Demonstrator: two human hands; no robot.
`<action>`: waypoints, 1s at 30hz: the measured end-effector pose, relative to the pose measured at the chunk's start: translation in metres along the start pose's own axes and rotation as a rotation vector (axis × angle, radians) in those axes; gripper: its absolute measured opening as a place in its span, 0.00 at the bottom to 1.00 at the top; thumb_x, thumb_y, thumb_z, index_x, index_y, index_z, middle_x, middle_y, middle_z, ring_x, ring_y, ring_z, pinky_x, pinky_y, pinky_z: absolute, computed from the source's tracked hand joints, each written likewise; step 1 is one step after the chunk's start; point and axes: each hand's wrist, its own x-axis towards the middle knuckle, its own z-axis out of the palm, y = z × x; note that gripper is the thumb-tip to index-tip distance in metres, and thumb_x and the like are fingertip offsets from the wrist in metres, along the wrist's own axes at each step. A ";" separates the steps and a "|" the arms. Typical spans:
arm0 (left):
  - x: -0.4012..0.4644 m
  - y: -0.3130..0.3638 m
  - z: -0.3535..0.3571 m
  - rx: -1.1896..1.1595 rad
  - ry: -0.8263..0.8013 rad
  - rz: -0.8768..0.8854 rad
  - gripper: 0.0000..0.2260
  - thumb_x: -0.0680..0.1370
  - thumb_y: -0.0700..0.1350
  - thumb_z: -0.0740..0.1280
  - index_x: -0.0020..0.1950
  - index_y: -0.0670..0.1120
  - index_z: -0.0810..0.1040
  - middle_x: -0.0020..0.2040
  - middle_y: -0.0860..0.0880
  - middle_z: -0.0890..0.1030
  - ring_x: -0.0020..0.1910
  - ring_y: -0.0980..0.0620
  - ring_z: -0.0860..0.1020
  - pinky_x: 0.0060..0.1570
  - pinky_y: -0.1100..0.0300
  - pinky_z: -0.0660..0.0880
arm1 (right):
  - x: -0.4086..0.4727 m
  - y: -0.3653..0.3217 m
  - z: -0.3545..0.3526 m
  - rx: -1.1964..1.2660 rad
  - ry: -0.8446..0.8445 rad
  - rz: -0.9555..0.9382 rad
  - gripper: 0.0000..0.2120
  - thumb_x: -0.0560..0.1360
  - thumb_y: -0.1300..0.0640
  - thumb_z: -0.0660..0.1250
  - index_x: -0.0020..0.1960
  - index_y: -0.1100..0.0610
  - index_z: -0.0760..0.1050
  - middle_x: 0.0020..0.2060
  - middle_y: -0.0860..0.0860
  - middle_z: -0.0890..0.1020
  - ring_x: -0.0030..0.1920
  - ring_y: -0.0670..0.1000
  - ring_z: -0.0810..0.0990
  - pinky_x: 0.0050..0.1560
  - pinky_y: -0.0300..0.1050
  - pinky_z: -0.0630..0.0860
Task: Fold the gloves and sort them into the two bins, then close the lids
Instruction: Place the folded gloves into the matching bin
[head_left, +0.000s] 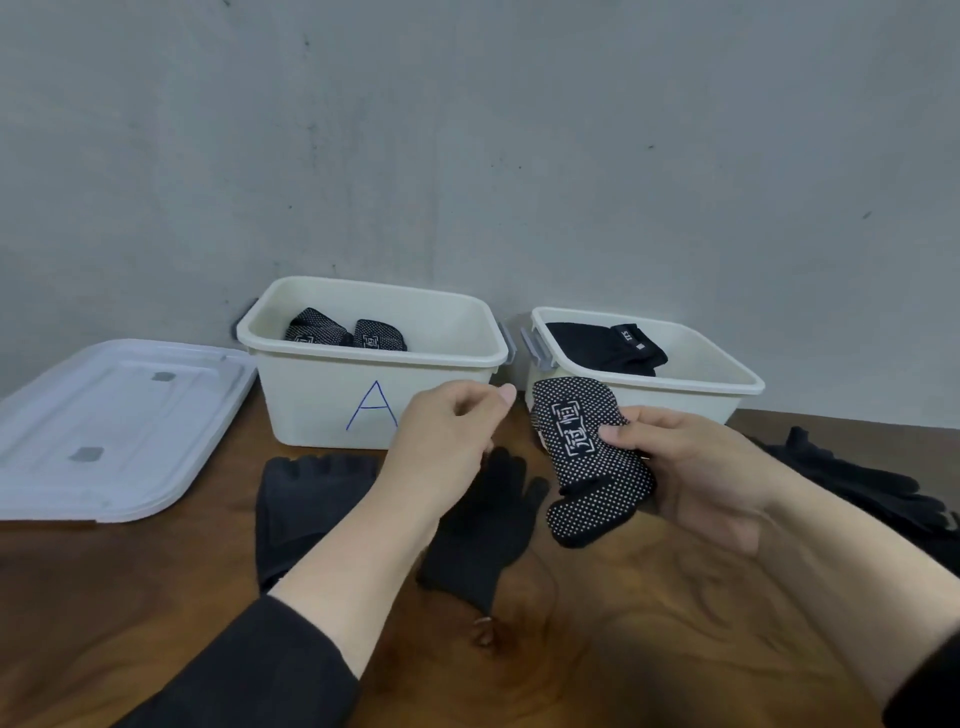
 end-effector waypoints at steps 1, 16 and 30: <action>0.003 0.002 -0.010 0.077 0.042 0.094 0.08 0.79 0.54 0.68 0.44 0.54 0.83 0.38 0.59 0.82 0.38 0.61 0.78 0.42 0.58 0.76 | 0.000 -0.008 0.002 -0.015 -0.003 -0.015 0.16 0.79 0.60 0.65 0.65 0.65 0.78 0.61 0.62 0.82 0.55 0.56 0.82 0.51 0.47 0.82; 0.081 -0.028 -0.158 0.786 0.338 0.439 0.09 0.79 0.43 0.65 0.54 0.47 0.84 0.51 0.51 0.83 0.50 0.48 0.79 0.48 0.57 0.72 | 0.155 -0.112 0.113 0.009 0.064 -0.112 0.04 0.80 0.66 0.66 0.47 0.62 0.77 0.43 0.58 0.86 0.42 0.52 0.86 0.46 0.50 0.85; 0.096 -0.038 -0.170 0.739 0.317 0.416 0.11 0.74 0.45 0.62 0.47 0.47 0.84 0.44 0.52 0.83 0.43 0.48 0.79 0.45 0.53 0.75 | 0.260 -0.070 0.163 -1.249 0.026 -0.243 0.21 0.76 0.47 0.74 0.66 0.52 0.78 0.54 0.48 0.81 0.53 0.49 0.78 0.42 0.35 0.68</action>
